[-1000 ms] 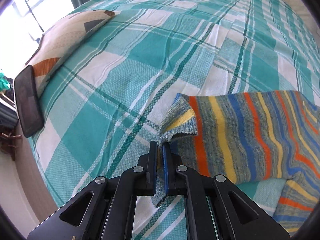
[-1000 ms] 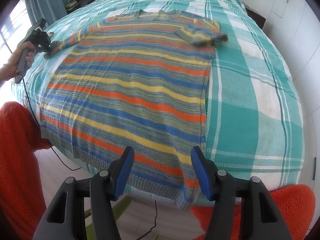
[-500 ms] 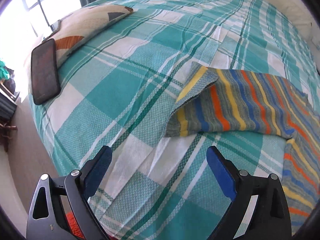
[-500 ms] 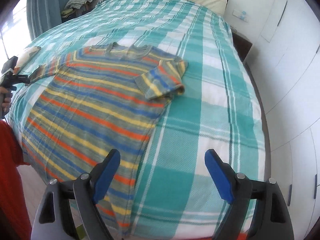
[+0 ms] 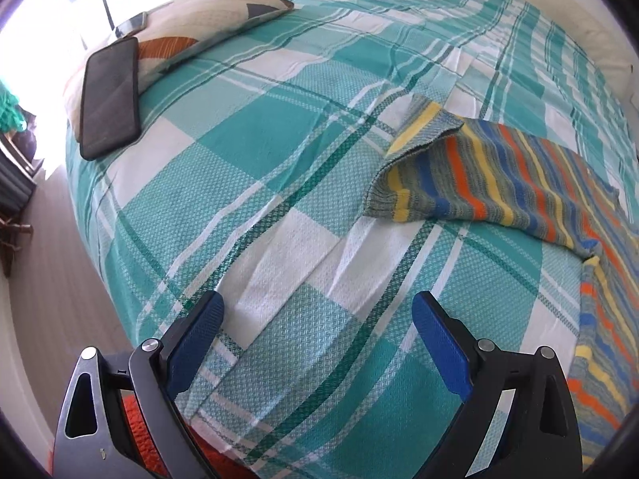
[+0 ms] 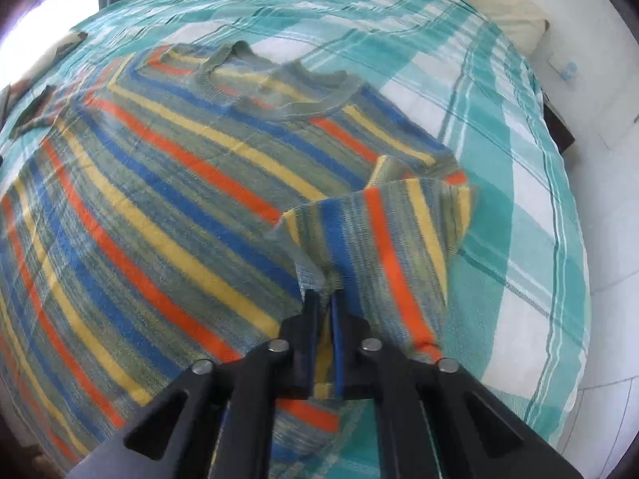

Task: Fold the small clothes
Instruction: 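Fold the held sleeve across the sweater body and open the left gripper, then grasp the other sleeve cuff with the right gripper and fold it across the body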

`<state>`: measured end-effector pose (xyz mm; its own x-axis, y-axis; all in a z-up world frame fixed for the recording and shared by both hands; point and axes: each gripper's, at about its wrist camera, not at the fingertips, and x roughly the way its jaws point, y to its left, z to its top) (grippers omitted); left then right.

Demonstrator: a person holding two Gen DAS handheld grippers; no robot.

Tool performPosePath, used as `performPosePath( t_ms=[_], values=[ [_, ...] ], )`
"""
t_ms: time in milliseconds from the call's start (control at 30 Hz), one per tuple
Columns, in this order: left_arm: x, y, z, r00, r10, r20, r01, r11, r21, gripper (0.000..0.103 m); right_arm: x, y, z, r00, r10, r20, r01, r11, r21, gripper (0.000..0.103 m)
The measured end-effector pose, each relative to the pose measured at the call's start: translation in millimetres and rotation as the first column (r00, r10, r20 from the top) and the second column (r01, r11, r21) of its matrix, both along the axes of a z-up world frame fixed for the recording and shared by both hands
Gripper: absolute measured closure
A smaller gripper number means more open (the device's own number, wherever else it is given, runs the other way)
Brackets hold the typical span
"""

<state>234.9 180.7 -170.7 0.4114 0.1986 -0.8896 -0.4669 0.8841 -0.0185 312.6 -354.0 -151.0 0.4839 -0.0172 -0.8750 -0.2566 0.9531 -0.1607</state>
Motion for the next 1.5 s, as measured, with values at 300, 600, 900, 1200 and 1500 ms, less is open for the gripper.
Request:
performPosePath(
  t_ms=[300, 600, 900, 1200, 1500],
  values=[
    [2, -11, 2, 1.0, -0.023, 0.008, 0.023, 0.999, 0.041, 0.007, -66, -201, 80, 0.822, -0.565, 0.067, 0.498, 0.771, 0.396, 0.097],
    [-1, -25, -1, 0.998, -0.055, -0.016, 0.057, 0.99, 0.129, 0.007, -113, -247, 17, 0.682, -0.726, -0.081, 0.679, 0.589, 0.439, 0.098],
    [-1, -22, -3, 0.998, -0.054, -0.024, 0.057, 0.992, 0.117, 0.007, -135, -269, -27, 0.591, -0.797, -0.129, 0.773, 0.512, 0.374, 0.102],
    [1, -24, -4, 0.998, -0.057, -0.029, 0.06, 0.991, 0.123, 0.007, -167, -288, -8, 0.578, -0.785, -0.224, 0.695, 0.329, 0.639, 0.055],
    [2, -27, -6, 0.998, -0.058, -0.035, 0.062, 0.989, 0.131, 0.007, -150, -268, -28, 0.606, -0.728, -0.32, 0.753, 0.396, 0.526, 0.098]
  ],
)
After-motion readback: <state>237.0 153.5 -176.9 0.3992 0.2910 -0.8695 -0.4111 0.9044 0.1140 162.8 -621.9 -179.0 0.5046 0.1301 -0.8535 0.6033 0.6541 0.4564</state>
